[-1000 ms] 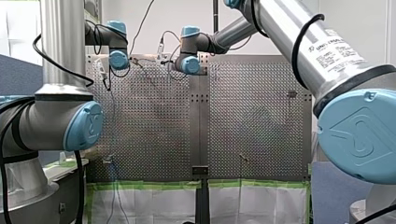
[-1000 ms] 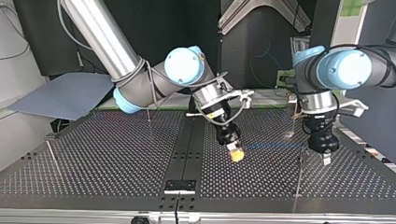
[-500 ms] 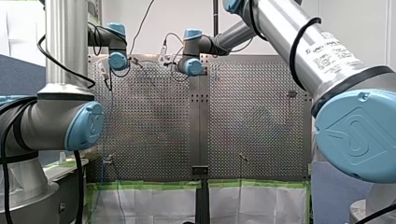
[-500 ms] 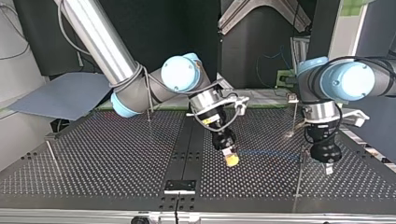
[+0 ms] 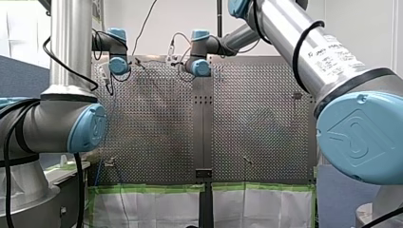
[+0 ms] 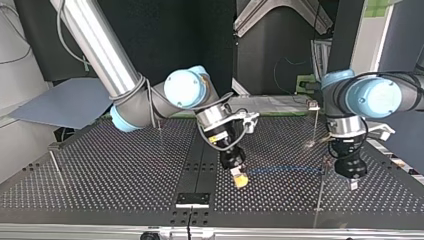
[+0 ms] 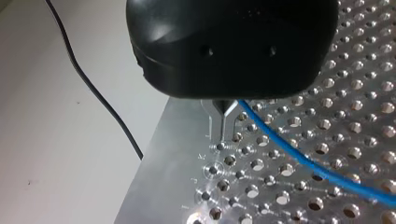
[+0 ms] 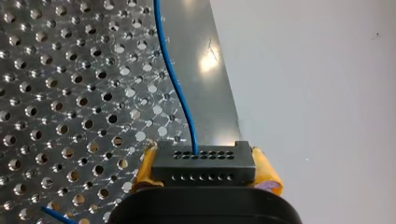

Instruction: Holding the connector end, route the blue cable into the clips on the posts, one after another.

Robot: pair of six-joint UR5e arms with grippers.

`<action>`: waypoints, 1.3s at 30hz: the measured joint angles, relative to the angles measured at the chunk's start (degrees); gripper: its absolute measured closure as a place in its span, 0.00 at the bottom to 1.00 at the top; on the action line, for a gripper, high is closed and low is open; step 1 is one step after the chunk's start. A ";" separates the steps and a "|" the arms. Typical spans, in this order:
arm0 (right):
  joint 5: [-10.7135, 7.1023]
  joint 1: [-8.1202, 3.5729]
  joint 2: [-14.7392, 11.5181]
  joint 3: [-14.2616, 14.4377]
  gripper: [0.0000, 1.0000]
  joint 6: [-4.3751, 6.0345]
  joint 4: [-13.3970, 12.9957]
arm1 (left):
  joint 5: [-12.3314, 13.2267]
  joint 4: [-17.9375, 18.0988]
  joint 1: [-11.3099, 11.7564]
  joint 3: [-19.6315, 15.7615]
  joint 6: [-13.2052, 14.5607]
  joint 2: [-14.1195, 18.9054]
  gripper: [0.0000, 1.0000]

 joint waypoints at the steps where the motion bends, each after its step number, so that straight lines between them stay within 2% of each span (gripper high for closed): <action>1: -0.12 -0.11 0.18 -0.09 1.00 0.00 0.00 | 0.12 0.06 0.13 0.01 -0.07 -0.04 1.00; 12: -1.66 -1.24 2.17 -1.58 1.00 0.09 -0.02 | 2.07 1.36 1.05 0.30 -1.61 -1.10 1.00; 17: -2.23 -1.31 2.93 -2.99 1.00 0.16 -0.03 | 4.06 1.74 1.44 1.68 -3.13 -2.77 1.00; 23: -2.55 -1.47 4.96 -5.34 1.00 0.46 0.71 | 5.28 3.22 1.54 2.16 -5.02 -3.51 1.00; 27: -2.59 -1.50 5.47 -5.89 1.00 0.51 1.01 | 5.49 3.24 1.63 2.21 -5.26 -3.60 0.98; 29: -2.62 -1.58 5.53 -5.95 1.00 0.50 1.09 | 5.38 2.92 1.65 2.22 -5.22 -3.60 0.88; 30: -2.64 -1.64 5.55 -5.97 1.00 0.48 1.14 | 5.22 2.70 1.65 2.22 -5.17 -3.60 0.88; 32: -2.65 -1.70 5.55 -5.99 1.00 0.46 1.19 | 4.85 1.99 1.66 2.23 -5.06 -3.61 0.67; 33: -2.66 -1.72 5.56 -6.00 1.00 0.45 1.20 | 4.71 1.66 1.67 2.23 -5.02 -3.60 0.67; 35: -2.66 -1.74 5.59 -6.00 1.00 0.44 1.22 | 4.44 0.85 1.70 2.24 -4.95 -3.61 0.27; 36: -2.66 -1.75 5.60 -6.01 1.00 0.44 1.22 | 4.31 0.50 1.71 2.24 -4.92 -3.61 0.27; 38: -2.67 -1.77 5.61 -6.02 1.00 0.43 1.22 | 3.73 -0.15 1.69 2.24 -4.73 -3.58 0.06; 39: -2.67 -1.78 5.61 -6.02 1.00 0.43 1.23 | 3.38 -0.45 1.64 2.24 -4.57 -3.58 0.06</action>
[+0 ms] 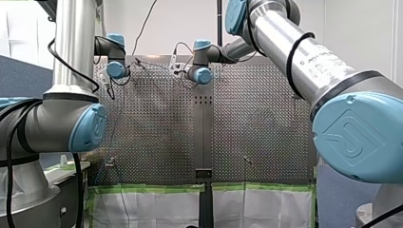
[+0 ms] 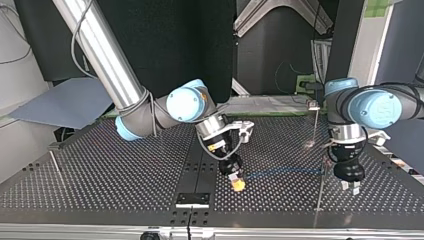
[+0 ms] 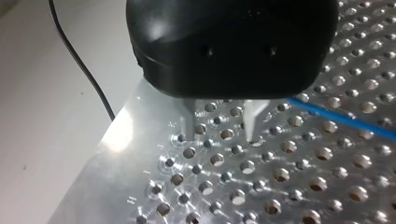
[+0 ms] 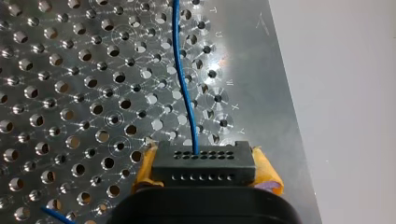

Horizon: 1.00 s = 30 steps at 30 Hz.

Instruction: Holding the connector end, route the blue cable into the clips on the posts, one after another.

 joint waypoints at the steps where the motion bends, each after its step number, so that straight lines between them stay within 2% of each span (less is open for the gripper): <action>1: 0.00 -0.03 -0.01 0.00 1.00 0.00 0.00 | -0.41 -0.35 -0.07 0.00 0.22 0.01 0.00; 5: 0.00 -0.07 -0.02 0.01 1.00 -0.03 0.14 | -2.31 -2.18 -0.46 0.00 1.64 0.10 0.00; 14: -0.07 -0.35 -0.05 -0.14 1.00 0.04 0.82 | -3.39 -5.94 -1.23 0.00 4.31 1.02 0.00; 30: -0.01 -0.66 -0.04 -1.43 1.00 0.13 2.05 | -4.16 -14.91 -2.42 0.00 4.00 4.25 0.00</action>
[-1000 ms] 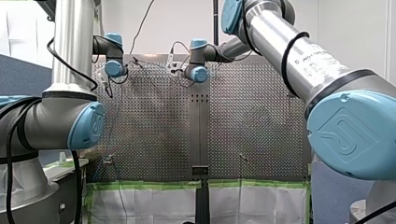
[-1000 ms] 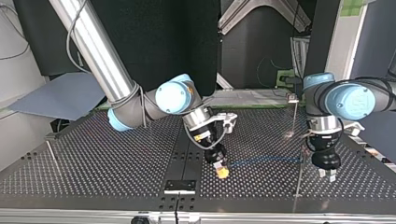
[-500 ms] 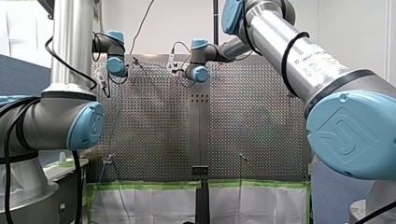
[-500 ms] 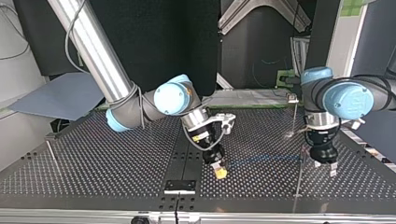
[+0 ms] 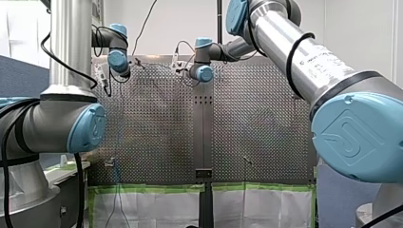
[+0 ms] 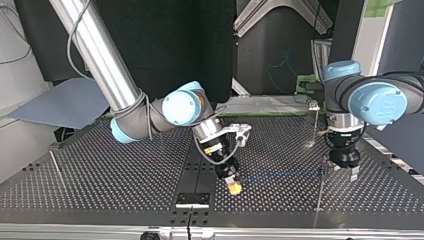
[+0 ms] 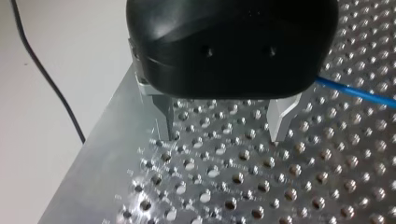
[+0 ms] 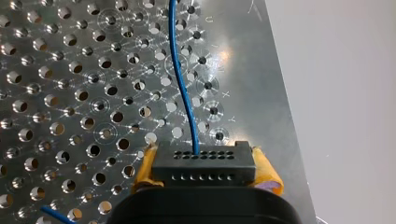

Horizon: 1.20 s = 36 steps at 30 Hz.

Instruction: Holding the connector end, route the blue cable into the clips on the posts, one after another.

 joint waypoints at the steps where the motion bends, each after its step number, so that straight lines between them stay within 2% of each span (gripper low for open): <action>1: 0.02 -0.01 0.00 0.00 1.00 0.01 0.01 | 0.00 -0.55 -0.15 0.00 0.13 0.23 0.00; 7: 0.05 -0.09 0.00 0.01 1.00 -0.01 0.07 | -0.30 -3.70 -1.09 -0.41 0.89 2.02 0.00; 16: 0.00 -0.25 0.02 0.00 1.00 -0.03 0.22 | -0.90 -8.63 -2.95 -3.50 1.88 3.93 0.00; 28: -0.01 -0.39 0.02 -0.02 1.00 -0.01 0.35 | -3.46 -9.84 -4.85 -4.46 0.83 9.92 0.00; 36: 0.00 -0.51 0.01 -0.02 1.00 0.02 0.48 | -4.27 -10.23 -6.57 -4.48 1.64 13.19 0.00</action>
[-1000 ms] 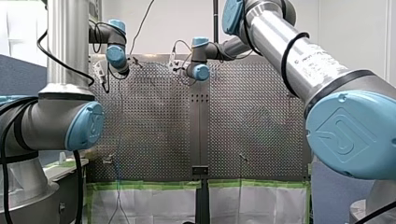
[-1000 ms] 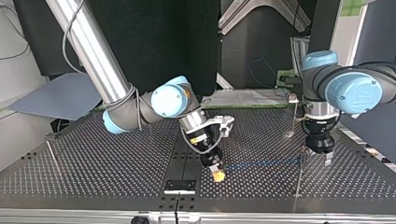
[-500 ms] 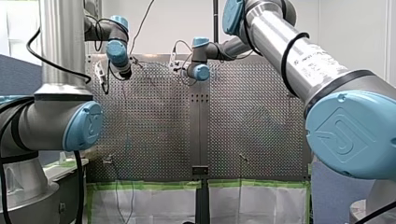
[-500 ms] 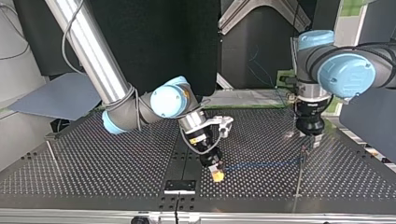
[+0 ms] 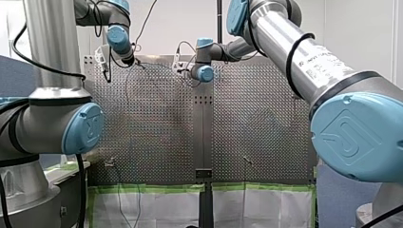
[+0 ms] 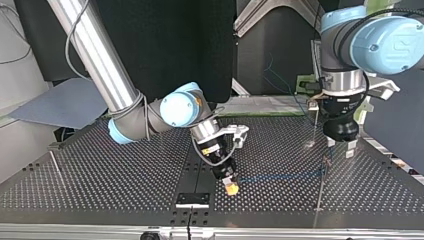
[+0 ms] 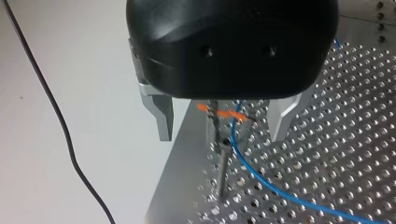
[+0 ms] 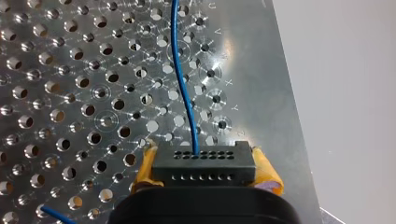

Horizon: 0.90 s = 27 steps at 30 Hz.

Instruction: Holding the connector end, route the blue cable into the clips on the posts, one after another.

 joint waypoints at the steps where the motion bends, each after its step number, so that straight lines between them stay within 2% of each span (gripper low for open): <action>1: 0.00 -0.01 0.00 -0.01 1.00 0.00 0.00 | -0.17 -0.07 -0.22 0.00 0.23 0.18 0.00; 11: 0.00 -0.12 0.01 0.03 1.00 0.01 0.04 | -0.59 0.04 -3.24 0.00 5.63 0.51 0.00; 17: 0.00 -0.19 0.03 0.03 1.00 0.02 0.43 | -0.85 0.07 -4.51 0.00 7.11 0.06 0.00; 27: 0.00 -0.22 0.04 0.02 1.00 0.02 1.00 | -4.24 0.60 -5.20 0.00 9.31 -1.37 0.00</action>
